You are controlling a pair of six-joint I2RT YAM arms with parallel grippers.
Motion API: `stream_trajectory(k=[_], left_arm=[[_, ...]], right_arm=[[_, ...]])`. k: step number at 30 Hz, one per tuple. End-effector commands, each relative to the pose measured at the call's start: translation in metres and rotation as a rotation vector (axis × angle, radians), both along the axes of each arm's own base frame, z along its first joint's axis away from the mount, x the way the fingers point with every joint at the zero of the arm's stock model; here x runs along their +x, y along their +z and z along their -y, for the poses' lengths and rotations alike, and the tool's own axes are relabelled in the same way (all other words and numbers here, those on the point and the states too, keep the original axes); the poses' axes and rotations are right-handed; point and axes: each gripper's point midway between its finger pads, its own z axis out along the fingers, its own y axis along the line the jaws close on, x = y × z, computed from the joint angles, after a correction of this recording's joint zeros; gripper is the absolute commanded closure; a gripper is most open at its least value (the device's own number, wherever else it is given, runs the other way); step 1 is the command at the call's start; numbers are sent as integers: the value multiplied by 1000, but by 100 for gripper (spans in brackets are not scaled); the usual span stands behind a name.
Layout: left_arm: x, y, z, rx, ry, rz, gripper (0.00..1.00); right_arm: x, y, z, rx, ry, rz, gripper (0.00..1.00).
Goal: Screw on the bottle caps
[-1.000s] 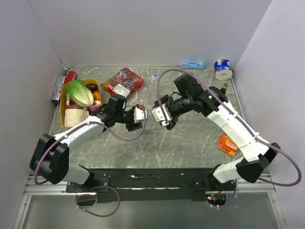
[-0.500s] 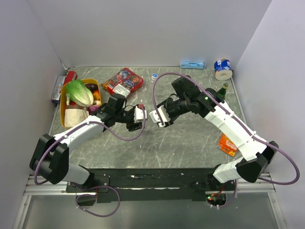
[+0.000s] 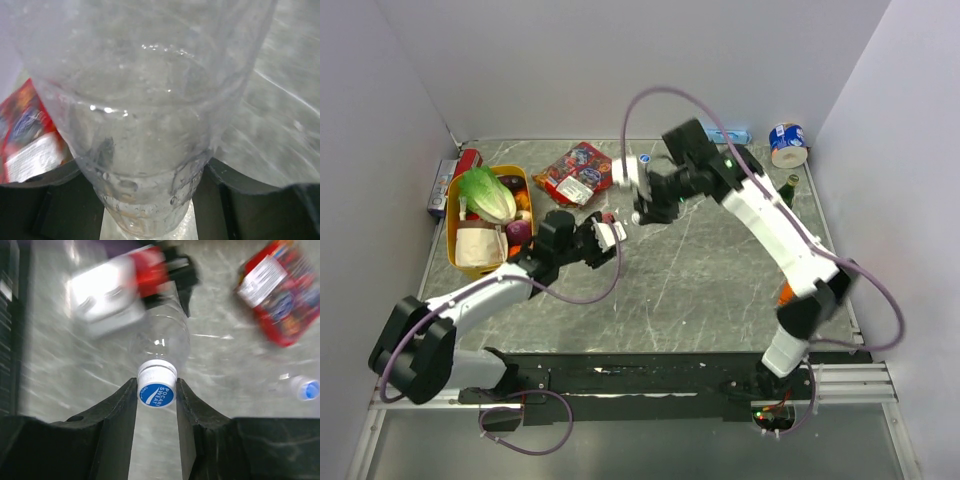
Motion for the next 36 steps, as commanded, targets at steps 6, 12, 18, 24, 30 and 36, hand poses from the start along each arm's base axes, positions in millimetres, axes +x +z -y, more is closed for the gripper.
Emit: stream_trajectory(k=[6,12,18,24,30,36], left_arm=[[50,114,0,-189,431,430,99],[58,96,-6,-126,487,385,99],[46,58,2,-19,354,278,99],[14,16,21,74,80,107,99],[-7,1,30,147,-141,-39,99],[-9,2,30,172,-249,-75,99]], right_arm=[[11,-30,-19,48,-654,-930,99],[22,-30,-17,72,-696,-973,74],[51,30,6,266,-565,-780,25],[68,78,61,413,-498,-607,29],[-8,54,67,225,-58,-107,30],[-33,23,57,123,185,404,29]])
